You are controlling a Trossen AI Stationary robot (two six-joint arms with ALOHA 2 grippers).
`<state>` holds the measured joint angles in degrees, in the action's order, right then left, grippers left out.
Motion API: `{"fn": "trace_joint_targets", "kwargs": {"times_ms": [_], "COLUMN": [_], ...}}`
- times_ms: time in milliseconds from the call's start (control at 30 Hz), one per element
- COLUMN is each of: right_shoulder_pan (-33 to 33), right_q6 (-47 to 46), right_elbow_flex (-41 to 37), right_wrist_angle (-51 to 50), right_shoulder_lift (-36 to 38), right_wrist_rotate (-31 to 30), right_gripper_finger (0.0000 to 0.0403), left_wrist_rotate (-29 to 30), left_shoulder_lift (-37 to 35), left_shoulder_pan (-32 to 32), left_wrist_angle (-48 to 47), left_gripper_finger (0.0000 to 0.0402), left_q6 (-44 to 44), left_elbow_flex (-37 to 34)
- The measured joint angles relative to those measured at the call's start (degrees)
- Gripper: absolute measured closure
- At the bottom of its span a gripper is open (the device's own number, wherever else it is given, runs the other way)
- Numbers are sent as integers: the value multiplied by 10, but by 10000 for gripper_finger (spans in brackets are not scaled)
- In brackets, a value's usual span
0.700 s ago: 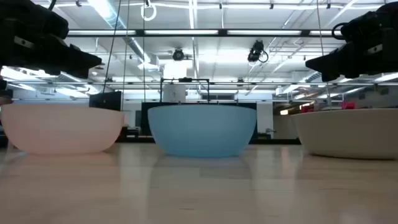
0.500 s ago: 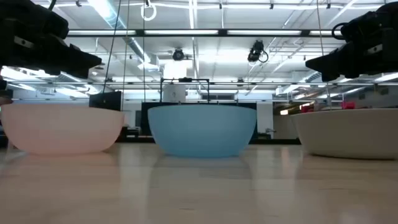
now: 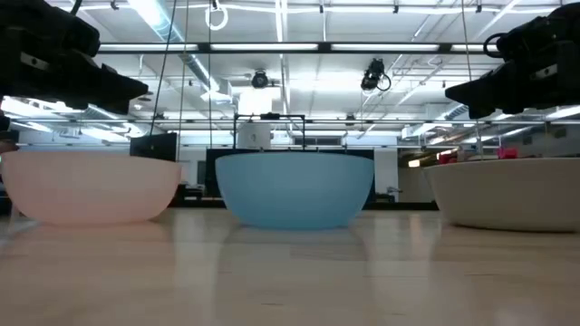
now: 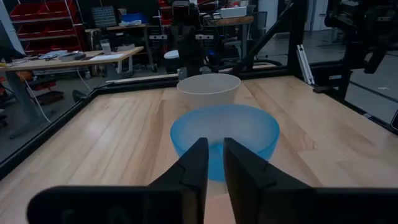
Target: Nest bowls inside each other
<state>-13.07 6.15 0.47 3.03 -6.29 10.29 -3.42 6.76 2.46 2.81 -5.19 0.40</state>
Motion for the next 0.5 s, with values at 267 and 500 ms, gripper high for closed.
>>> {"fn": "trace_joint_targets", "kwargs": {"times_ms": [267, 500], "right_shoulder_pan": [0, 0], "right_q6": [0, 0], "right_elbow_flex": [0, 0], "right_wrist_angle": [0, 0], "right_shoulder_lift": [0, 0], "right_wrist_rotate": [0, 0], "right_gripper_finger": [385, 385], "left_wrist_rotate": [0, 0], "left_shoulder_lift": [0, 0], "left_shoulder_pan": [0, 0], "left_wrist_angle": [0, 0], "left_gripper_finger": [344, 338], "left_q6": [0, 0], "left_elbow_flex": [0, 0]}}
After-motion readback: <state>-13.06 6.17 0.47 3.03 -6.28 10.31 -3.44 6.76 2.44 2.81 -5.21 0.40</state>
